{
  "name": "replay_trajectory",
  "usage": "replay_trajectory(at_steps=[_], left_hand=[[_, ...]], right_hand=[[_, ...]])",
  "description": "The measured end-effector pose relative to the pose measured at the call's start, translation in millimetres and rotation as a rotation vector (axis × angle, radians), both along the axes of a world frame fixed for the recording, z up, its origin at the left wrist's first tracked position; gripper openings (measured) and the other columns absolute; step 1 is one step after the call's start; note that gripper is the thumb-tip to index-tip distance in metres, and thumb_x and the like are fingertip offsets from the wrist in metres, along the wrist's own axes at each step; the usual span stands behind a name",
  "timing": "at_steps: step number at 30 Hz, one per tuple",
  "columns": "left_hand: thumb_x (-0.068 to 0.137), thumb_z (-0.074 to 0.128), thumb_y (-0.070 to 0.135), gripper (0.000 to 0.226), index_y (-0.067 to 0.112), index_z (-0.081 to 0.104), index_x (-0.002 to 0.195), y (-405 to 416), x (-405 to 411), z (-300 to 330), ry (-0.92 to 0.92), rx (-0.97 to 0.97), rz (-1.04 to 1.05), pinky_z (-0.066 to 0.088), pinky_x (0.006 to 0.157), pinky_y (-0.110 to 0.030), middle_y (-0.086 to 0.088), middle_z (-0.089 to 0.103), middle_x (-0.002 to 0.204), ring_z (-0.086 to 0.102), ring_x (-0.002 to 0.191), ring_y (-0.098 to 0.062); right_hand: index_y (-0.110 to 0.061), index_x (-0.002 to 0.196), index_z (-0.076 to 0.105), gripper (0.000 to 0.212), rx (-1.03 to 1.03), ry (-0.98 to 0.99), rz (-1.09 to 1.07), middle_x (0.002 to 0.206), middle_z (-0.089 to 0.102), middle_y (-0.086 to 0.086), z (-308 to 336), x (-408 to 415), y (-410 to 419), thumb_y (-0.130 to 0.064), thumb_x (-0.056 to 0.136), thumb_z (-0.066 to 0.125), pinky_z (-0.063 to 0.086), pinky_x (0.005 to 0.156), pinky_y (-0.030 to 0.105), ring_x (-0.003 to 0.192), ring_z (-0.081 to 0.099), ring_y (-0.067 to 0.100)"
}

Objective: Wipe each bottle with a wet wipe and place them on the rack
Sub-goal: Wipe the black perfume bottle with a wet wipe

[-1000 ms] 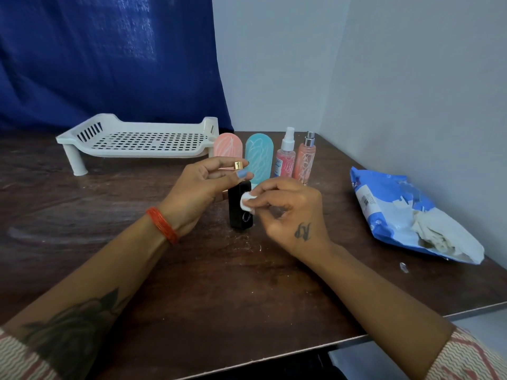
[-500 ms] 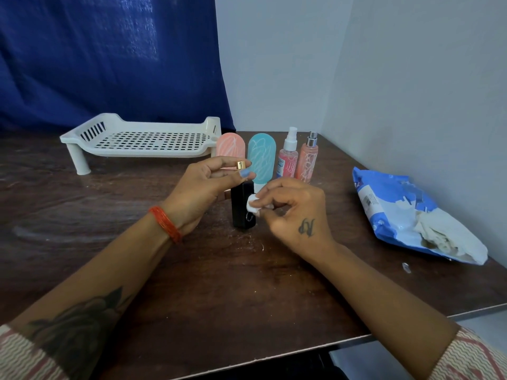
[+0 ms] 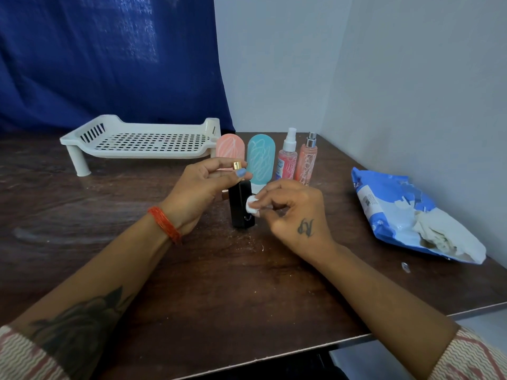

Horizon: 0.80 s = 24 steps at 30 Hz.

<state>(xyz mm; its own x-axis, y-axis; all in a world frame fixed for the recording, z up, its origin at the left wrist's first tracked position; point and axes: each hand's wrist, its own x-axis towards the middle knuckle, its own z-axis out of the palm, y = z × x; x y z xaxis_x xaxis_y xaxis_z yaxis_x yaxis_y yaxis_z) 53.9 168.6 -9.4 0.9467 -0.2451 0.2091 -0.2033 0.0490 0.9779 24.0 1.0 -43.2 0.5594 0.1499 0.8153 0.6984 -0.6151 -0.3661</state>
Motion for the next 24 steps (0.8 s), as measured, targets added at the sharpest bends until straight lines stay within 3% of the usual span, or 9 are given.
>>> replay_trajectory(at_steps=[5, 9, 15, 19, 24], left_hand=[[0.084, 0.062, 0.009, 0.019, 0.014, 0.066, 0.103, 0.3, 0.6, -0.4, -0.002, -0.011, 0.009, 0.054, 0.079, -0.018, -0.001, 0.074, 0.094, 0.069, 0.093, -0.007], [0.085, 0.062, 0.010, 0.019, 0.015, 0.066, 0.102, 0.7, 1.9, -1.3, -0.002, -0.005, 0.012, 0.053, 0.079, -0.018, 0.001, 0.074, 0.093, 0.068, 0.094, -0.006], [0.085, 0.062, 0.012, 0.020, 0.015, 0.066, 0.105, 0.1, 1.2, 0.2, -0.005, 0.027, 0.017, 0.051, 0.084, -0.022, 0.002, 0.074, 0.095, 0.067, 0.097, -0.006], [0.084, 0.063, 0.013, 0.019, 0.016, 0.066, 0.102, 0.4, 0.6, 0.3, 0.005, 0.009, 0.018, 0.053, 0.072, -0.017, 0.003, 0.073, 0.094, 0.068, 0.091, -0.005], [0.085, 0.061, 0.010, 0.020, 0.012, 0.065, 0.104, 0.3, -0.5, 0.8, 0.018, -0.030, 0.008, 0.052, 0.065, -0.014, 0.006, 0.075, 0.083, 0.069, 0.082, -0.002]], right_hand=[[-0.008, 0.082, 0.075, 0.014, 0.011, -0.041, 0.033, 0.084, 0.070, 0.003, 2.2, 0.1, 2.6, 0.001, 0.071, 0.073, 0.052, 0.074, 0.016, 0.080, 0.062, 0.006], [-0.008, 0.072, 0.075, 0.011, -0.021, -0.001, 0.107, 0.079, 0.068, 0.002, 2.3, -1.3, 3.8, 0.002, 0.068, 0.075, 0.051, 0.069, 0.019, 0.075, 0.061, 0.006], [-0.010, 0.064, 0.074, 0.017, -0.045, 0.122, 0.061, 0.075, 0.067, 0.001, -0.6, 0.9, -1.4, 0.007, 0.059, 0.077, 0.044, 0.064, 0.007, 0.072, 0.060, 0.008], [-0.011, 0.075, 0.076, 0.016, 0.003, 0.095, 0.005, 0.080, 0.069, 0.001, 1.2, 0.3, -1.8, 0.002, 0.066, 0.075, 0.050, 0.068, 0.014, 0.076, 0.061, 0.007], [-0.009, 0.078, 0.076, 0.009, -0.069, -0.002, 0.108, 0.083, 0.067, 0.003, 3.0, -3.3, 5.2, -0.004, 0.070, 0.074, 0.049, 0.070, 0.015, 0.078, 0.059, 0.006]])
